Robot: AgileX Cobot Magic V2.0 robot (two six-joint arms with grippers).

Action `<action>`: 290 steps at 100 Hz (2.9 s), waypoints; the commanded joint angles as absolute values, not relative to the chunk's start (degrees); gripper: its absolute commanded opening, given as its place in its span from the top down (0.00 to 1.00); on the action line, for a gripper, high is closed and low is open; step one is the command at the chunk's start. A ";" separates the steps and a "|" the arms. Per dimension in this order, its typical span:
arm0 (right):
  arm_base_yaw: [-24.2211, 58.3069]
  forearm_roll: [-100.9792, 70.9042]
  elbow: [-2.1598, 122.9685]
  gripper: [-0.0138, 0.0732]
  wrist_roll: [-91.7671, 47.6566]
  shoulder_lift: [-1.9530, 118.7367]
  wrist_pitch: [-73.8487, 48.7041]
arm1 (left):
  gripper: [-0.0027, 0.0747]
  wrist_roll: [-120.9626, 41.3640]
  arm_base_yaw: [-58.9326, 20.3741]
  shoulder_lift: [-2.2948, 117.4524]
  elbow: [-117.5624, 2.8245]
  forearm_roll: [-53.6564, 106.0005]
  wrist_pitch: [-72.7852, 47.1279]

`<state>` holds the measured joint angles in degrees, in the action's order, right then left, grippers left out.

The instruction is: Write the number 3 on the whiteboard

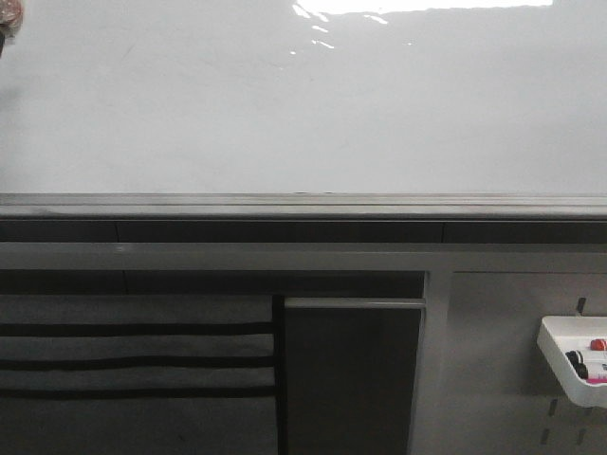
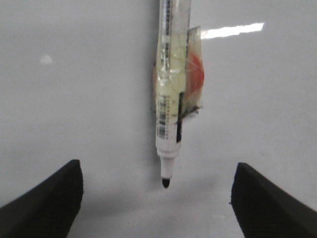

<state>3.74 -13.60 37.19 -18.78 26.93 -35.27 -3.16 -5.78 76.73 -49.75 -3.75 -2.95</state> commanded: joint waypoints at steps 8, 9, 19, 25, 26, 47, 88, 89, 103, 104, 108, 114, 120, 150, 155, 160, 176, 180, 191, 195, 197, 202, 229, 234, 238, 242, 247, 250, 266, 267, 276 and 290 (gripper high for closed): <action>3.41 -14.19 39.12 0.25 -19.37 27.78 -31.91 | 0.23 -3.17 -5.56 80.05 -54.75 -3.06 4.95; 3.41 -14.19 39.12 0.25 -19.37 27.78 -31.91 | 0.23 -3.17 -5.56 80.29 -54.85 -3.06 5.05; 3.41 -14.29 39.12 0.25 -19.37 27.78 -31.91 | 0.25 -3.17 -5.56 81.70 -55.26 -3.06 7.45; 3.41 -14.29 39.12 0.25 -19.37 27.78 -31.91 | 0.30 -3.17 -5.56 82.29 -55.26 -3.06 8.62; 3.41 -14.29 39.12 0.25 -19.37 27.78 -31.91 | 0.31 -3.17 -5.56 82.27 -55.26 -3.06 8.62; 3.41 -14.29 39.12 0.25 -19.37 27.78 -31.91 | 0.56 -3.17 -5.56 82.68 -55.26 -3.06 9.39; 3.41 -14.29 39.12 0.25 -19.37 27.78 -31.91 | 0.85 -3.17 -5.56 82.56 -55.26 -3.06 9.19; 3.41 -14.29 39.12 0.25 -19.37 27.78 -31.91 | 0.85 -3.17 -5.56 82.56 -55.26 -3.06 9.19; 3.41 -16.18 39.12 0.25 -19.37 27.78 -31.91 | 0.91 -3.17 -5.56 81.20 -55.26 -3.06 6.36; 3.41 -16.82 39.12 0.25 -19.37 27.78 -31.91 | 0.92 -3.17 -5.66 80.93 -55.26 -3.06 5.84; 3.41 -19.06 39.24 0.25 -19.37 27.78 -32.19 | 0.93 -3.17 -5.66 80.14 -55.26 -3.06 4.24; 3.41 -22.11 39.35 0.25 -19.37 28.01 -33.29 | 0.95 -3.17 -6.20 78.17 -55.26 -3.60 0.31; 3.41 -24.29 40.16 0.25 -19.49 28.79 -35.61 | 0.97 -3.17 -7.64 76.17 -55.28 -5.62 -3.97; 3.41 -37.46 48.05 0.25 -34.93 38.93 -54.08 | 0.99 -13.12 -23.99 67.12 -57.47 -8.29 -27.12; 3.41 -43.23 49.17 0.25 -40.17 40.78 -57.21 | 0.99 -16.39 -27.39 66.18 -57.84 -5.80 -31.15; 3.41 -47.50 50.19 0.25 -44.26 42.54 -59.90 | 0.99 -20.16 -30.71 65.60 -58.23 -2.23 -34.79; 3.67 -54.28 52.64 0.25 -52.80 47.48 -67.07 | 0.99 -34.58 -40.74 64.95 -59.46 12.19 -44.50; 4.75 -54.41 53.51 0.25 -53.90 48.36 -68.19 | 0.99 -37.61 -42.40 64.95 -59.61 14.73 -45.78; 10.02 -53.75 55.87 0.25 -56.82 50.65 -69.62 | 0.99 -43.57 -46.57 64.95 -59.71 21.39 -46.03; 12.69 -52.69 56.72 0.25 -57.58 51.58 -69.49 | 0.99 -44.74 -47.77 64.95 -59.82 22.92 -46.15; 13.96 -51.99 57.02 0.25 -57.86 52.10 -69.49 | 0.99 -45.25 -48.31 64.95 -59.82 23.18 -46.15; 16.71 -49.78 58.46 0.25 -57.87 53.33 -68.72 | 0.99 -45.34 -49.33 64.95 -59.89 23.18 -46.27; 26.84 -46.05 65.29 0.25 -58.09 60.63 -66.97 | 0.99 -45.34 -53.03 64.95 -60.04 23.18 -46.36; 28.83 -45.39 66.07 0.25 -58.09 62.02 -66.74 | 0.99 -45.34 -53.27 64.95 -60.04 23.18 -46.36; 30.37 -44.43 66.67 0.25 -58.09 63.05 -66.38 | 0.99 -45.34 -53.27 64.95 -60.04 23.18 -46.36; 32.27 -43.24 67.03 0.25 -58.09 64.18 -65.35 | 0.99 -45.34 -53.27 64.95 -60.04 23.18 -46.36; 34.31 -42.22 67.27 0.25 -58.09 65.32 -63.79 | 0.99 -45.34 -53.27 64.95 -60.04 23.18 -46.36; 35.55 -42.04 67.26 0.25 -58.09 65.99 -62.75 | 0.99 -45.34 -53.27 64.95 -60.04 23.18 -46.36; 38.04 -41.46 67.26 0.30 -58.09 67.55 -59.82 | 0.99 -45.34 -53.27 64.95 -60.04 23.18 -46.36; 38.04 -41.46 67.26 0.31 -58.09 67.71 -59.82 | 0.99 -45.34 -53.27 64.95 -60.04 23.18 -46.36; 38.04 -41.34 67.26 0.37 -58.09 67.95 -59.59 | 0.99 -45.34 -53.27 64.95 -60.04 23.18 -46.36; 38.04 -41.34 67.26 0.39 -58.09 67.95 -59.59 | 0.99 -45.34 -53.27 64.95 -60.04 23.18 -46.25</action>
